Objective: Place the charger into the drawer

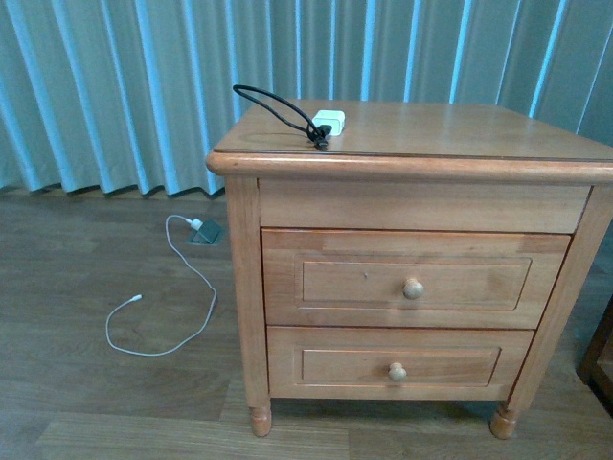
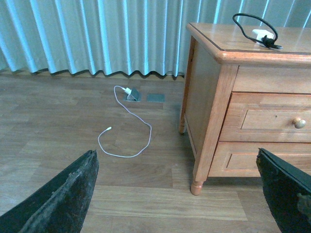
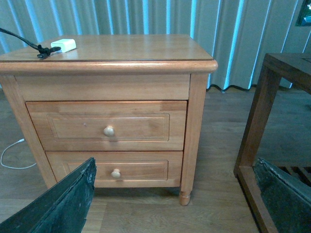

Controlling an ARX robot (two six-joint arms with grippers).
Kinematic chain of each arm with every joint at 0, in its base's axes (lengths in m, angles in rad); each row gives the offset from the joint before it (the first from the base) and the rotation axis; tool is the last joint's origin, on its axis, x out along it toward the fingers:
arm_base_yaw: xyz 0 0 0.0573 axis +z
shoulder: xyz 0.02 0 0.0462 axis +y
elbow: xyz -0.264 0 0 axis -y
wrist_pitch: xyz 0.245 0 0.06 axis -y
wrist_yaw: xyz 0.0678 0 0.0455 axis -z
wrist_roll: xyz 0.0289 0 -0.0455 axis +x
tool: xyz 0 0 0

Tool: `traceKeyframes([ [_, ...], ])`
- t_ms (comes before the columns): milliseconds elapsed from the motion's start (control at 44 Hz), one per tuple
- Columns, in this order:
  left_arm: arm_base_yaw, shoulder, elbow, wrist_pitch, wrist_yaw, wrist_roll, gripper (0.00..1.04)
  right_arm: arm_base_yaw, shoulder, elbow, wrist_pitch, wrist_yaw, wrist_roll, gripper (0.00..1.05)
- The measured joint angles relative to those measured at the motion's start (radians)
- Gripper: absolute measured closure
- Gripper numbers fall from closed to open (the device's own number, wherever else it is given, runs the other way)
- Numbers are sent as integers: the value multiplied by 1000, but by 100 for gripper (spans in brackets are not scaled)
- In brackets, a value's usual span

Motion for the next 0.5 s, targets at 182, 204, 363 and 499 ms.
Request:
traceKeyframes([
  [182,0,0,0,0,0,0,6,0,0,0,0,0,0,8],
  [204,0,0,0,0,0,0,6,-7,4,0,-5,-30,-8,8],
  [363,0,0,0,0,0,0,6,-31,163,20,23,-271,-131,8],
  [499,0,0,0,0,0,0,6,14,405,99,139,-245,-133,8],
])
